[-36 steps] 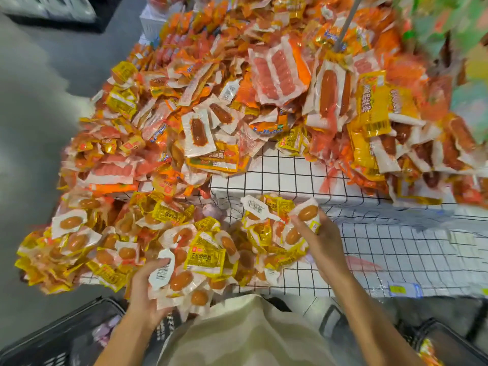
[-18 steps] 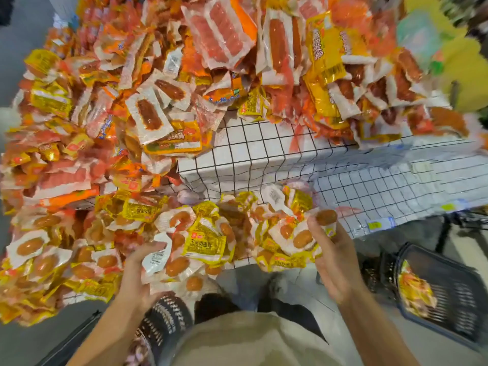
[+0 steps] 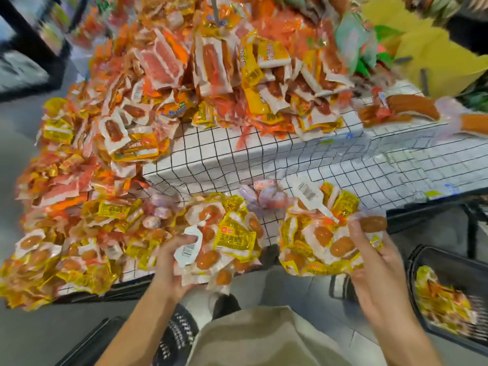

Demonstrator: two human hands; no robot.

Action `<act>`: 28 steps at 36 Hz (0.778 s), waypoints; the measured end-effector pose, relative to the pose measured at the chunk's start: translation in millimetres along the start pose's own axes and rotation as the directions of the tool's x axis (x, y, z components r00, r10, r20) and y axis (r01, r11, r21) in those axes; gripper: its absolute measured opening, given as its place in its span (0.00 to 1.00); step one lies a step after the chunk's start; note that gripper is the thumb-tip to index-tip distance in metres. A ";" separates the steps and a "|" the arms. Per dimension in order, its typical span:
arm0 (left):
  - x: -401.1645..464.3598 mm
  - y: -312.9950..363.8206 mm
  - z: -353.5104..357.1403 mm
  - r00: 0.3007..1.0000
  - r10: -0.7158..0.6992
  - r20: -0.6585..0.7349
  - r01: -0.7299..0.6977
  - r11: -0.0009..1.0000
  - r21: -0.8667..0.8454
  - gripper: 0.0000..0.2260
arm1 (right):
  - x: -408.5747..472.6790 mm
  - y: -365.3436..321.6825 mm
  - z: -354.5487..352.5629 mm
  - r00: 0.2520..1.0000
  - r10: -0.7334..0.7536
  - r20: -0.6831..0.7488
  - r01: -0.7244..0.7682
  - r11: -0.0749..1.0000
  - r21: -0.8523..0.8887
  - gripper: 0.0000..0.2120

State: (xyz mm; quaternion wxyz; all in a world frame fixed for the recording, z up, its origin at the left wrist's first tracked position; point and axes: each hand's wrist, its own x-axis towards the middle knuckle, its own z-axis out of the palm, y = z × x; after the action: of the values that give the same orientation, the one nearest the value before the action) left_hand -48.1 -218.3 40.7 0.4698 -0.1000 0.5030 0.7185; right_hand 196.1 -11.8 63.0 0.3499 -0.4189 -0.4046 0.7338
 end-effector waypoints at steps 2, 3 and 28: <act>-0.3 -22.5 26.1 0.999 -0.023 0.042 0.023 1.000 0.002 0.07 | -0.9 -6.2 -36.0 0.999 0.011 -0.041 -0.011 1.000 -0.003 0.13; 0.1 -34.3 38.5 0.998 -0.039 0.052 0.038 0.999 0.019 0.05 | -1.4 -8.8 -54.2 0.998 0.015 -0.066 -0.016 1.000 -0.012 0.13; 83.6 -239.2 342.1 0.842 -0.489 0.228 0.267 0.745 0.611 0.12 | -25.4 -24.7 -344.0 0.632 0.097 -0.769 0.169 0.951 0.260 0.21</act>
State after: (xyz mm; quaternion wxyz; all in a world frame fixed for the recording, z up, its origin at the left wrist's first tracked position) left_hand 204.9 121.7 0.8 0.7031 0.0781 0.5591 0.4324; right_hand 519.5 80.5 -17.4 0.5648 -0.6244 -0.1044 0.5294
